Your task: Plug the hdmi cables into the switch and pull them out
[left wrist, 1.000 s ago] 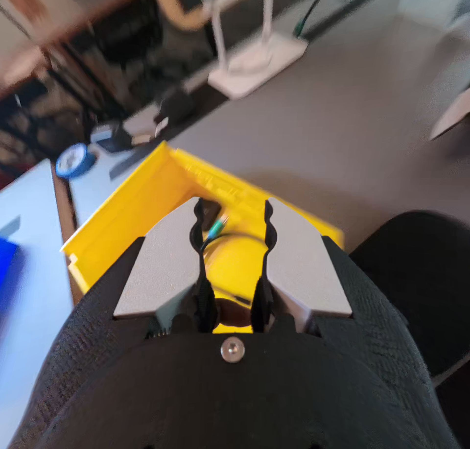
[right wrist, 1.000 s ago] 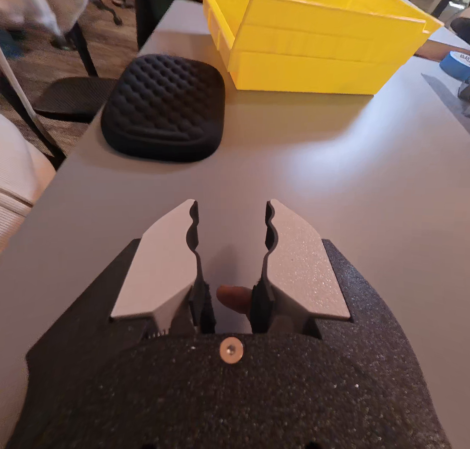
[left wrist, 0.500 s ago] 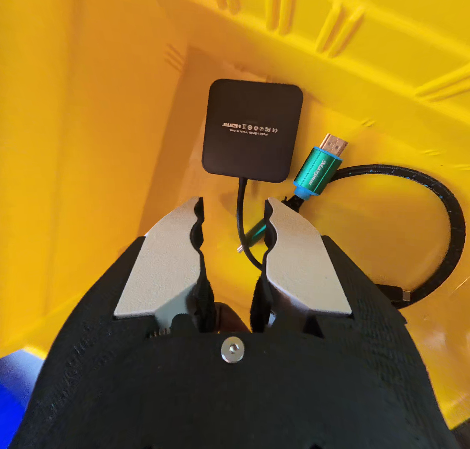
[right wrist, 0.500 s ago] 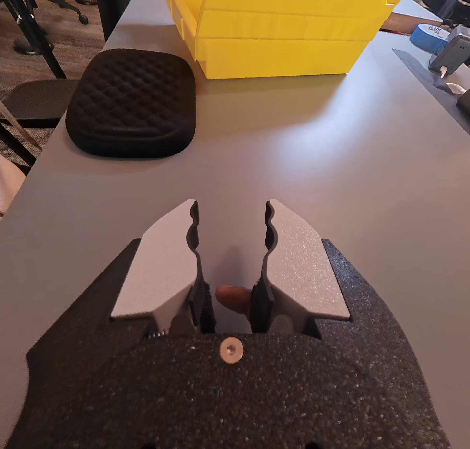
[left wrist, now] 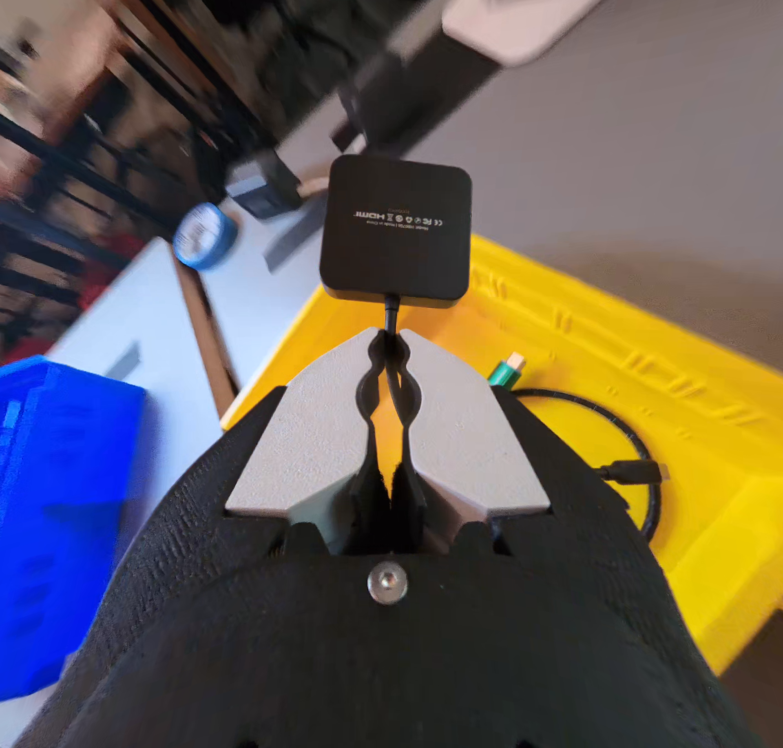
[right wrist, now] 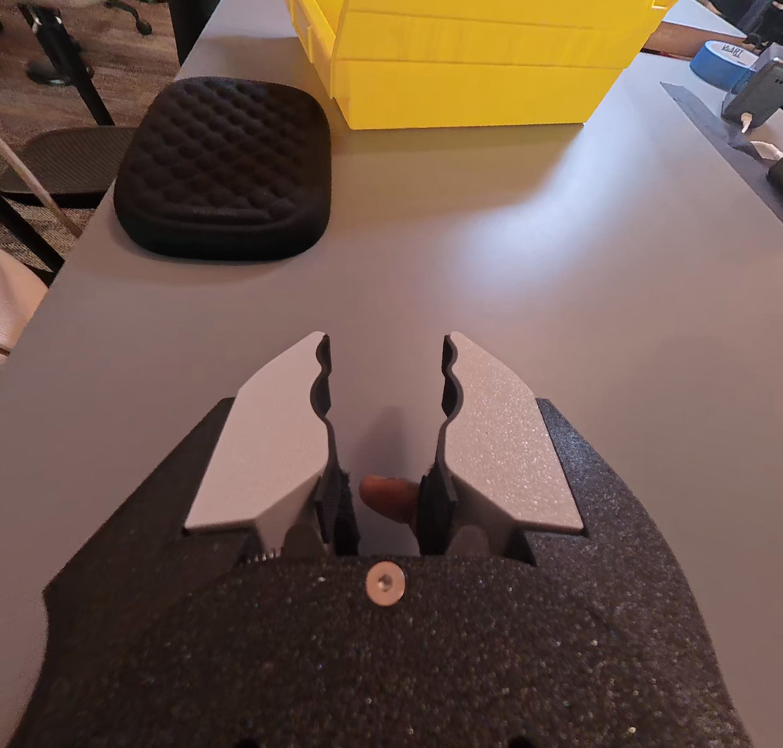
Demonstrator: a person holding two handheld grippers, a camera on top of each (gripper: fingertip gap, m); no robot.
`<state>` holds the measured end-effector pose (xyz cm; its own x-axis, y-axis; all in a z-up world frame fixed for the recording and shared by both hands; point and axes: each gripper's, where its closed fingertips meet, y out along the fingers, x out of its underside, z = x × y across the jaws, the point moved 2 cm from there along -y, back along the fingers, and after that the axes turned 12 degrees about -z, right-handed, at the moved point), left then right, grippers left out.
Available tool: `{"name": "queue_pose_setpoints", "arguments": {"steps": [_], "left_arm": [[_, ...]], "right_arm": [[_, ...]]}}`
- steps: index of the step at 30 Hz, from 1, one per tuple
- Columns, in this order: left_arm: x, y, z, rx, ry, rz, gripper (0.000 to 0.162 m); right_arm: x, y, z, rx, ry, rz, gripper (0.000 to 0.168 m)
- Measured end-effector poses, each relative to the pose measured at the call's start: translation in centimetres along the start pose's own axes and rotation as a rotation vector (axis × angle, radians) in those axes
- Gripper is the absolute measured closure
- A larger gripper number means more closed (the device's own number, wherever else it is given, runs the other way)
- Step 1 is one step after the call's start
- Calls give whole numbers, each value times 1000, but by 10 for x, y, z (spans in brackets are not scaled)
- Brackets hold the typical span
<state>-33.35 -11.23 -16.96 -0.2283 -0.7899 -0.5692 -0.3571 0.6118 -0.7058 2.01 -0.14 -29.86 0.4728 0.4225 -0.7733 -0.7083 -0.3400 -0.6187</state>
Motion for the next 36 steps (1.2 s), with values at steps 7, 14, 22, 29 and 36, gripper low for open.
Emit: {"name": "queue_pose_setpoints", "arguments": {"steps": [7, 14, 22, 29, 36], "left_arm": [[-76, -85, 73, 9, 69, 351, 158], [-118, -96, 200, 469, 38, 587, 158], [-142, -76, 295, 799, -125, 814, 158], [-138, -53, 347, 1065, -224, 725, 158], [-125, -47, 354, 1223, -232, 611, 158]], "right_arm": [[-7, -4, -1, -1, 12, 45, 116], [-34, -28, 2, 38, -8, 251, 101], [-73, -86, 11, 77, 77, 698, 91], [-83, -114, 11, 22, 134, 886, 88], [-79, -117, 12, -9, 96, 860, 81]]}}
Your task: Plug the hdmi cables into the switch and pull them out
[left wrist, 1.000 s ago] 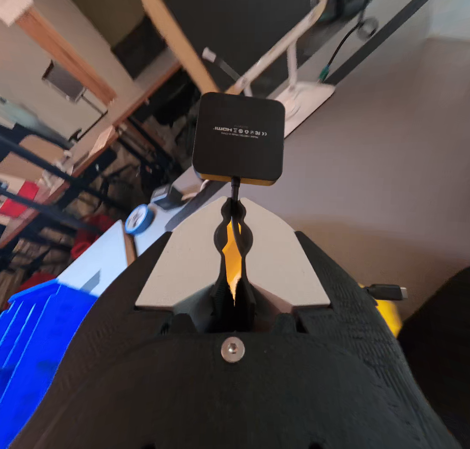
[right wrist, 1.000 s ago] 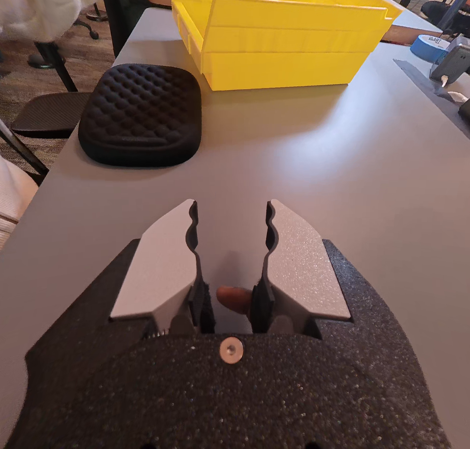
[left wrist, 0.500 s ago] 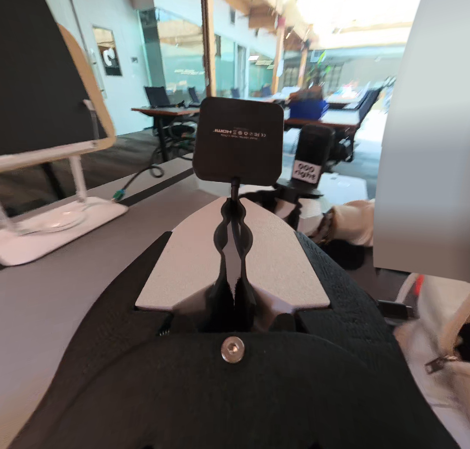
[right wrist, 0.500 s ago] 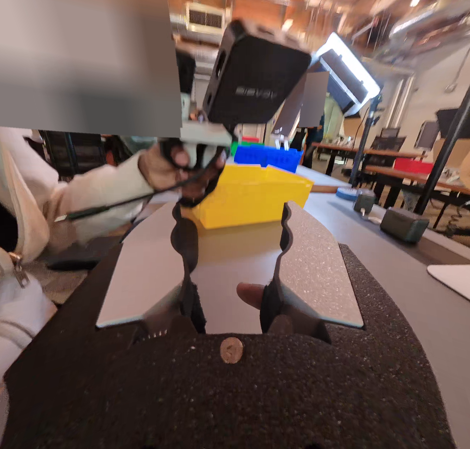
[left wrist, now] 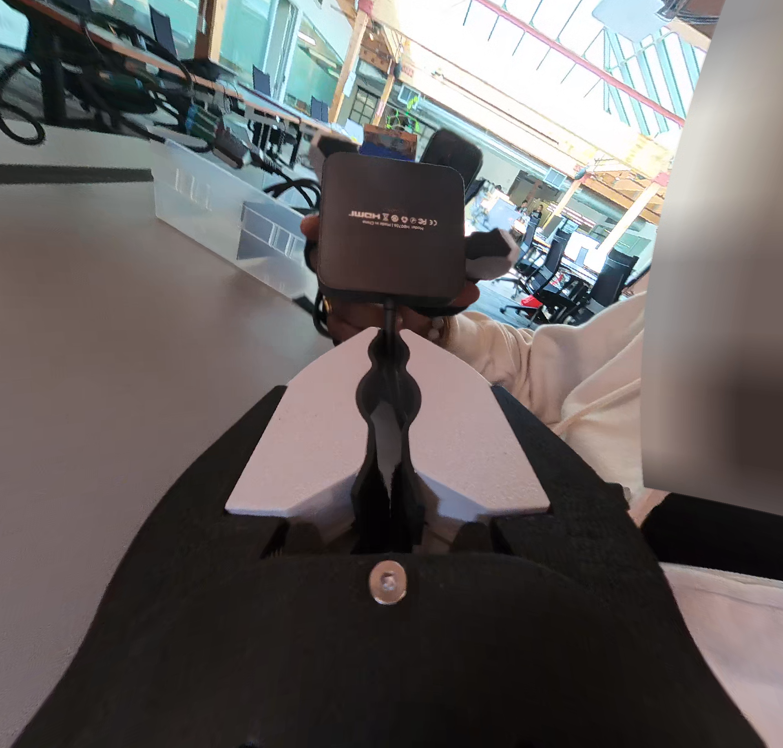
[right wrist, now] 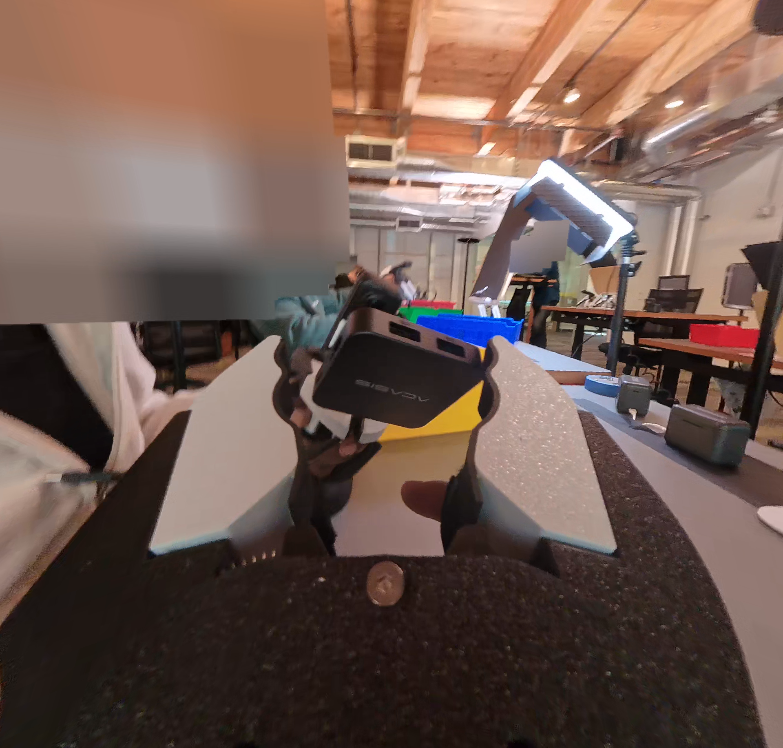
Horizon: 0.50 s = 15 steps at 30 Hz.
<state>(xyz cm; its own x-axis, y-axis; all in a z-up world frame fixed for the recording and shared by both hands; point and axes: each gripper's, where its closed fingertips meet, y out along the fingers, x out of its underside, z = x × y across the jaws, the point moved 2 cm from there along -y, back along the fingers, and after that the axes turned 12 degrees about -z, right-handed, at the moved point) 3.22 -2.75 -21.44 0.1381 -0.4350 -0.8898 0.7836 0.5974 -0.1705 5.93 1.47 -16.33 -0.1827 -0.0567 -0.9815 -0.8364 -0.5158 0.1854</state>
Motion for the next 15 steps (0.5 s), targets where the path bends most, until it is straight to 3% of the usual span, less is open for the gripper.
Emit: {"name": "queue_pose_setpoints", "arguments": {"steps": [3, 7, 12, 15], "left_arm": [[12, -6, -4, 31, -90, -147, 158], [23, -18, -4, 93, -186, -300, 158], [24, -26, -2, 150, -213, -360, 158], [19, -30, -6, 183, -277, -305, 158]], "right_arm": [[6, -7, -6, -21, -250, -169, 82], [21, -18, -5, 51, -575, -355, 102], [48, -21, -18, -76, -635, -529, 99], [45, -23, -15, 0, -745, -514, 93]]}}
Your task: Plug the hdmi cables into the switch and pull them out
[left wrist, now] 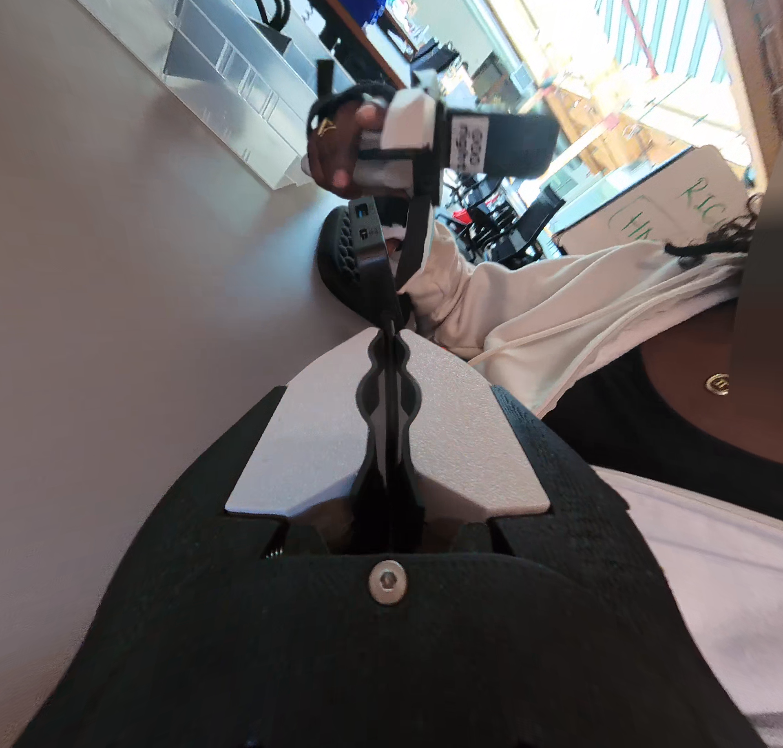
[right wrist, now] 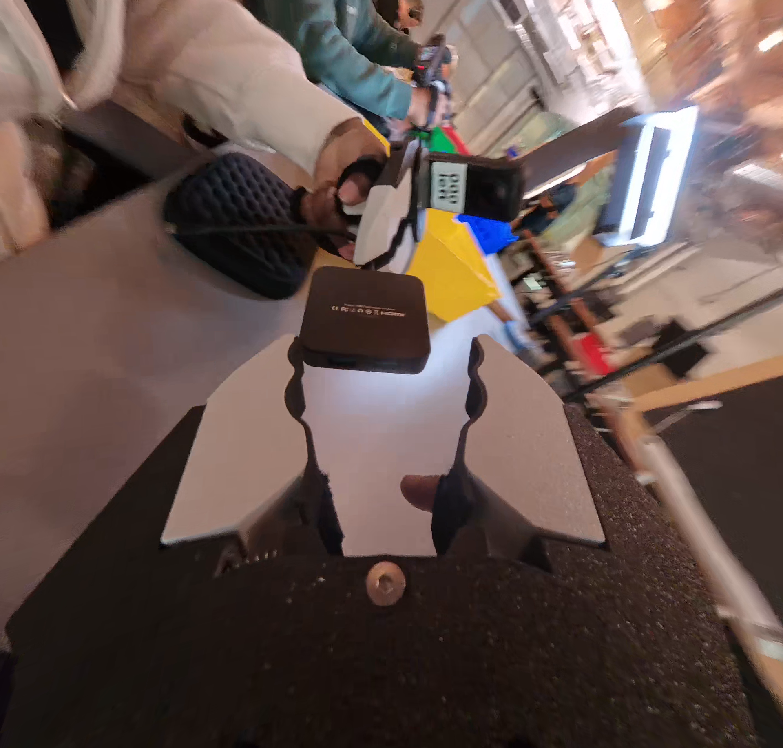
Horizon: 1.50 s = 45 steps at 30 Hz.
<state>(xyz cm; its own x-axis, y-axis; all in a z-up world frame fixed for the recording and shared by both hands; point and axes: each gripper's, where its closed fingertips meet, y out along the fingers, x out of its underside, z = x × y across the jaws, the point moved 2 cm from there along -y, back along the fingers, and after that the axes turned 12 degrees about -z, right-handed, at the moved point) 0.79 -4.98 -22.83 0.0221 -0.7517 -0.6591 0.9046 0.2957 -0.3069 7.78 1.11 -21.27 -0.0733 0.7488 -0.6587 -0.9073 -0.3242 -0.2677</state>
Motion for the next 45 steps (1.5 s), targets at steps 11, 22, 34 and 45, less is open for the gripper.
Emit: {"name": "queue_pose_setpoints", "arguments": {"steps": [11, 22, 34, 45], "left_arm": [[-2, 3, -10, 25, -83, -13, 157], [-24, 3, -1, -797, 868, -152, 106], [-34, -185, 75, -1416, 690, 370, 115], [82, -290, -51, -1558, 119, -302, 119]], "right_arm": [[3, 37, -12, 324, -571, -262, 155], [37, 39, -18, -122, 193, -334, 155], [88, 22, 14, 47, 456, -571, 155], [95, 27, 11, 37, 474, -596, 155]]}}
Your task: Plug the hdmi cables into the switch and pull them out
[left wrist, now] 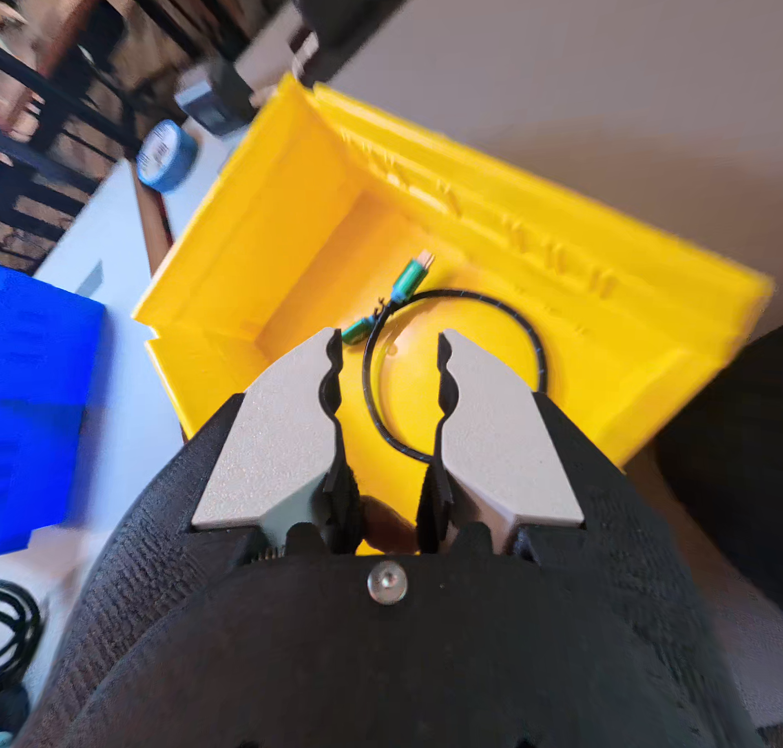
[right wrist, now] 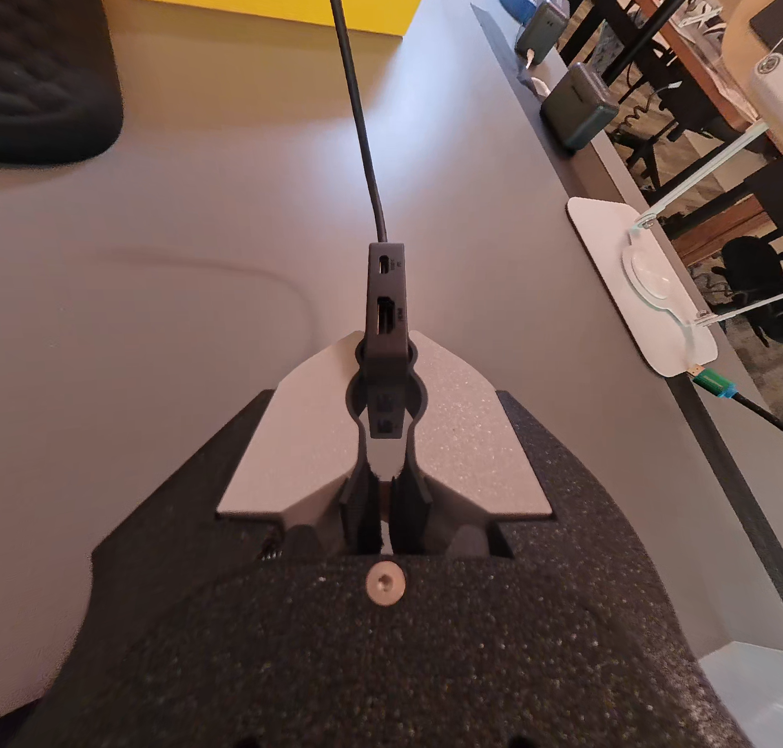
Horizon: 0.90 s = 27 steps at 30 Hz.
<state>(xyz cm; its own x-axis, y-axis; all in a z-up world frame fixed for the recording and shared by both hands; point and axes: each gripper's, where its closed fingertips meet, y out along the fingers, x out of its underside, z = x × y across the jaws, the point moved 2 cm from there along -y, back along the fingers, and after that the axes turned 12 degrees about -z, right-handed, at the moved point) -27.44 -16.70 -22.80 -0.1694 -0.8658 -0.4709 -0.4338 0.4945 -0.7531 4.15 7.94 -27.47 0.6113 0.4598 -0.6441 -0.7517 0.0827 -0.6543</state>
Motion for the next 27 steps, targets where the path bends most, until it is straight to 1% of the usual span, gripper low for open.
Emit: {"name": "queue_pose_setpoints", "arguments": {"steps": [2, 3, 8, 11, 12, 14, 17, 21, 24, 27], "left_arm": [[7, 27, -9, -14, 62, -94, 119], [7, 39, -11, -11, 92, -115, 119], [-8, 86, 2, 82, 188, -103, 119], [-7, 108, 6, 95, 248, -145, 121], [-7, 113, 5, 91, 257, -149, 124], [-1, 121, -1, 79, 256, -175, 144], [-1, 120, -2, 95, 228, -151, 145], [-3, 104, -9, 12, 171, -85, 152], [-11, 77, -16, -66, 99, 43, 152], [-22, 41, -27, -151, 2, 217, 152]], "right_arm": [[2, 2, 0, 12, -15, -18, 155], [3, 2, 0, 20, -23, -26, 155], [5, 4, 0, 34, -43, -29, 155], [6, 5, 0, 60, -77, -38, 155], [7, 6, 0, 74, -95, -44, 155], [7, 7, 0, 119, -154, -64, 155], [8, 10, -1, 188, -254, -105, 155], [10, 15, -4, 279, -413, -155, 154], [13, 21, -9, 325, -546, -219, 154], [16, 24, -15, 341, -664, -250, 153]]}}
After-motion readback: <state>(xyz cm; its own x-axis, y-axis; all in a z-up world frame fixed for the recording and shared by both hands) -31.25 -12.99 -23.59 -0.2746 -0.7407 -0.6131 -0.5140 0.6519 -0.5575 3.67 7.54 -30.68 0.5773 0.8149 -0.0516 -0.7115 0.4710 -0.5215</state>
